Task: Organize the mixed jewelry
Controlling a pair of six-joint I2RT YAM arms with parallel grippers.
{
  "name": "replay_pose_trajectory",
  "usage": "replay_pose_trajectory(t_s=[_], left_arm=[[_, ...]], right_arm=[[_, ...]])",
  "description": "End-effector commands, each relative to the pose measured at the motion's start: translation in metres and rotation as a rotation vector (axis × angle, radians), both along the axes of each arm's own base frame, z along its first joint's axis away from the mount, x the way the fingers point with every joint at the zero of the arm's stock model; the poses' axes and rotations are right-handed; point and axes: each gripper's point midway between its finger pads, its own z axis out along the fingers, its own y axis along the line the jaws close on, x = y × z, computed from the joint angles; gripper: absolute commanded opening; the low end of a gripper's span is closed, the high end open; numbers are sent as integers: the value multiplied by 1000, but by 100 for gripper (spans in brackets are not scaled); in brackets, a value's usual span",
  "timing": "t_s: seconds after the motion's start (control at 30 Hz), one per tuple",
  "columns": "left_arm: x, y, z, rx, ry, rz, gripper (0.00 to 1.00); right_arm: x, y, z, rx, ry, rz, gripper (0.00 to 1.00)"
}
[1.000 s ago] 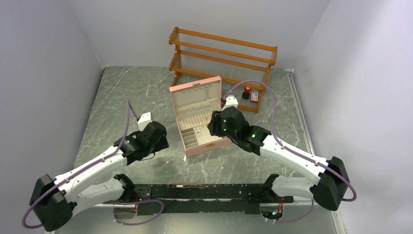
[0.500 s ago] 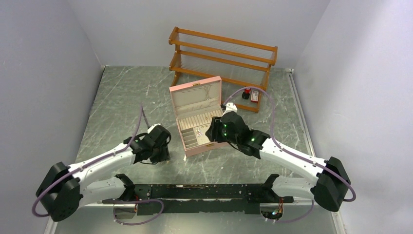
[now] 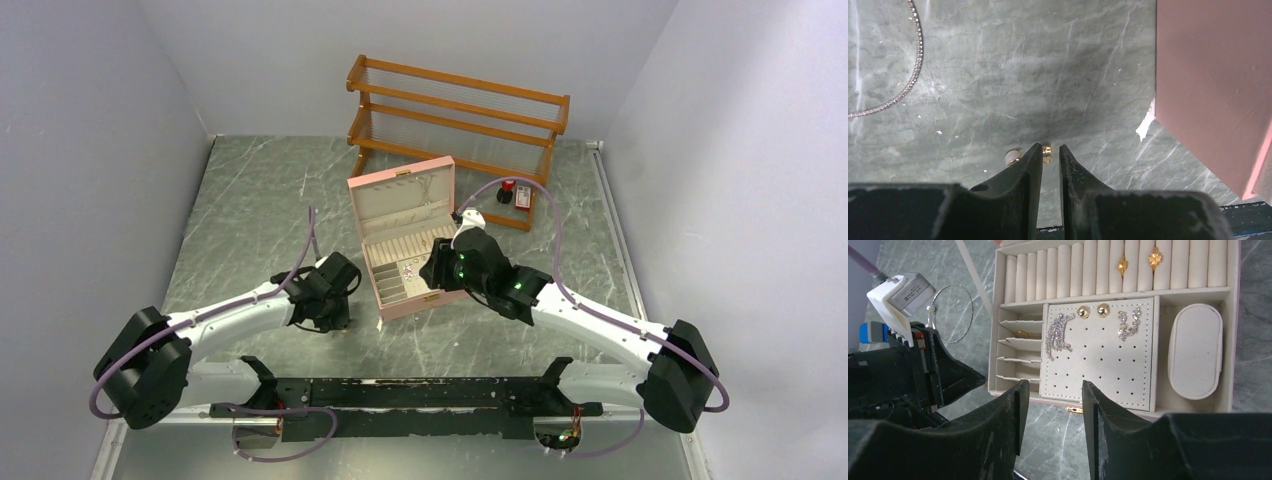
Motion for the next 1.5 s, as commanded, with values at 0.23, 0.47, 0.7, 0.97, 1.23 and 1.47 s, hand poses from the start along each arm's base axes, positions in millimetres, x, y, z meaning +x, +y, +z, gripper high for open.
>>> replay_pose_trajectory(t_s=[0.23, 0.47, 0.7, 0.97, 1.23, 1.47], left_arm=[[11, -8, 4, 5, -16, -34, 19], [15, -7, 8, 21, -35, -52, 5], [15, -9, 12, 3, -43, -70, 5], [24, -33, 59, -180, -171, -99, 5], [25, -63, 123, -430, -241, -84, 5], [27, -93, 177, -673, -239, -66, 5]], right_arm=[[0, -4, 2, -3, -26, -4, 47], [0, -6, 1, -12, -23, -8, 47], [0, -7, 6, 4, -31, -15, 47], [-7, 7, 25, 122, -60, 47, 50], [-23, 25, 62, 398, -84, 122, 67], [-40, 41, 88, 631, -61, 200, 74]])
